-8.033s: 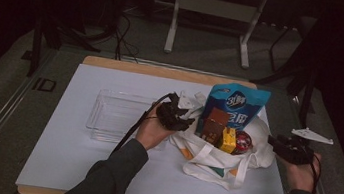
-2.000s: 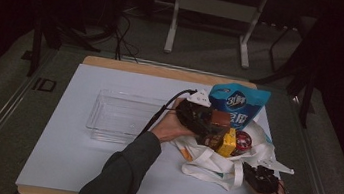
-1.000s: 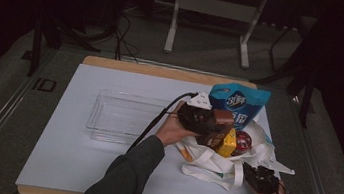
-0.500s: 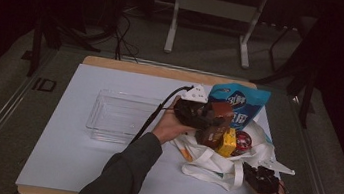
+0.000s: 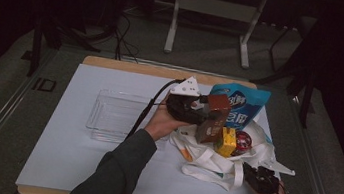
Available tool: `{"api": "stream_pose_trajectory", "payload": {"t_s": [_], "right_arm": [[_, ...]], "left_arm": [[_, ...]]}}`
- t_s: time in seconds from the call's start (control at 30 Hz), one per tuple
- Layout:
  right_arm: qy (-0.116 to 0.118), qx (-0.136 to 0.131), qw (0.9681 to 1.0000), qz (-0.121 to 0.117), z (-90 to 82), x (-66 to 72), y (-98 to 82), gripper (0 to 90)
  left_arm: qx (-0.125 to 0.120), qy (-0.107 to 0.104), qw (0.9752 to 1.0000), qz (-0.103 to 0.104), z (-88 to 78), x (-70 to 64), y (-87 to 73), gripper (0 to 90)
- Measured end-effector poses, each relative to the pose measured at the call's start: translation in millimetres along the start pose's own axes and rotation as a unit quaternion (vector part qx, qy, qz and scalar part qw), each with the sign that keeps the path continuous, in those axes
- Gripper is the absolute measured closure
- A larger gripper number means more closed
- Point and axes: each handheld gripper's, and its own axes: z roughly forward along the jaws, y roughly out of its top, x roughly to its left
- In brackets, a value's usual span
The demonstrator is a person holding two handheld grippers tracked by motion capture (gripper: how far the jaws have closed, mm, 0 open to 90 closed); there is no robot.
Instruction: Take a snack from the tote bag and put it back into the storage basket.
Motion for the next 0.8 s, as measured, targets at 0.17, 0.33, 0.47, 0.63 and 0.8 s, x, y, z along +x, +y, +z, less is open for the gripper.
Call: {"api": "stream_pose_trajectory", "payload": {"t_s": [0.17, 0.33, 0.47, 0.63, 0.8], "right_arm": [[0.001, 0.001, 1.0000, 0.001, -0.1, -0.1, -0.1, 82.9], [0.000, -0.001, 1.0000, 0.002, -0.1, -0.1, -0.4, 83.0], [0.000, -0.001, 1.0000, 0.003, -0.1, -0.1, -0.5, 83.0], [0.001, -0.001, 1.0000, 0.004, -0.1, -0.1, -0.4, 82.9], [0.001, -0.002, 1.0000, 0.005, 0.0, -0.3, -0.8, 82.7]], "left_arm": [[-0.006, -0.005, 1.0000, 0.003, -8.3, -0.5, 4.4, 43.0], [-0.002, -0.014, 0.9999, 0.003, -16.2, -0.2, 8.5, 43.0], [-0.001, -0.015, 0.9999, 0.006, -22.2, -0.8, 11.4, 43.0], [-0.001, -0.017, 0.9998, 0.007, -29.8, 0.5, 13.9, 43.0], [0.001, -0.015, 0.9999, 0.008, -38.7, 1.8, 16.6, 43.0]]}}
